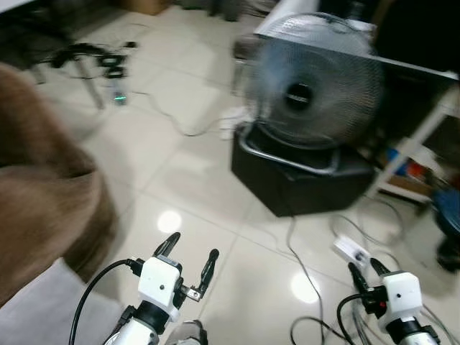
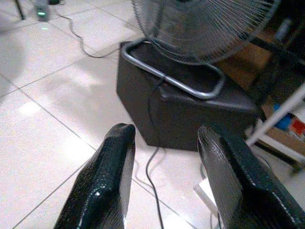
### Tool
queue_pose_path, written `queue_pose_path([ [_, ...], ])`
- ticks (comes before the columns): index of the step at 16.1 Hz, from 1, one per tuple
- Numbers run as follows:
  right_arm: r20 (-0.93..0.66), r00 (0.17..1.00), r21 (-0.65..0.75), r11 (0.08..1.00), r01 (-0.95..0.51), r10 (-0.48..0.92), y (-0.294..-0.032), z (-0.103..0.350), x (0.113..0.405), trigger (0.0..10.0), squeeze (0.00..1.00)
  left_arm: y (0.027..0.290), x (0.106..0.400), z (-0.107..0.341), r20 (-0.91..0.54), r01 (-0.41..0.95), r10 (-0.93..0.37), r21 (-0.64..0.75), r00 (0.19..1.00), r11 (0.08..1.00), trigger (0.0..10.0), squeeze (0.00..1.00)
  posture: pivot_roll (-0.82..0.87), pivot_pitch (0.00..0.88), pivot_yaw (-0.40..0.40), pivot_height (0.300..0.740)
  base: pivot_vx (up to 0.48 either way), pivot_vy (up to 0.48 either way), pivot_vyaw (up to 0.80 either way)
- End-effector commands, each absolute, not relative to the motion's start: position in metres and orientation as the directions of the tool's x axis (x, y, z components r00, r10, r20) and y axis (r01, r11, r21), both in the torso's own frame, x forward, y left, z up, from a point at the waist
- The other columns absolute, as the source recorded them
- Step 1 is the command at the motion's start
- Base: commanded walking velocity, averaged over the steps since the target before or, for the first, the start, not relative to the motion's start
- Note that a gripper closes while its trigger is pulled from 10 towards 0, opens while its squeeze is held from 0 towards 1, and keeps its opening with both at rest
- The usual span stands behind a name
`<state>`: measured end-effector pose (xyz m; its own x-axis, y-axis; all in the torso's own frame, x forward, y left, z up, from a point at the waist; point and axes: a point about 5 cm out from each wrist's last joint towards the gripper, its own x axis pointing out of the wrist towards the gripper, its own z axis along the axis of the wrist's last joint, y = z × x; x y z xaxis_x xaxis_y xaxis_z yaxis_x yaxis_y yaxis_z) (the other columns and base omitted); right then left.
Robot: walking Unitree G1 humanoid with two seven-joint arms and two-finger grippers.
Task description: Move the pillow to the sofa from floor
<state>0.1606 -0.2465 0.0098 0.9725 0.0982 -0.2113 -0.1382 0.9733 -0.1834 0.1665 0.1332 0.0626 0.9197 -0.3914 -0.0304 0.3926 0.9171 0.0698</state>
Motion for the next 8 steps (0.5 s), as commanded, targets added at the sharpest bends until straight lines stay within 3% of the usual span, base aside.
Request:
queue_pose_path([
  [1, -0.212, 0.974, -0.179, 0.977, -0.116, 0.076, -0.2525, 0.0109, 0.1592, 10.0, 0.0, 0.1329, 0.1648, 0.0639, -0.035, 0.398, -0.397, 0.066, 0.917, 0.915, 10.0, 0.0, -0.05, 0.113, -0.024, 0.74, 0.0, 0.0, 0.8],
  [8, -0.211, 0.974, -0.176, 0.978, -0.114, 0.076, -0.2533, 0.0113, 0.1597, 10.0, 0.0, 0.1334, 0.1642, 0.0662, -0.036, 0.402, -0.401, 0.067, 0.916, 0.913, 10.0, 0.0, -0.05, 0.117, -0.021, 0.74, 0.0, 0.0, 0.79],
])
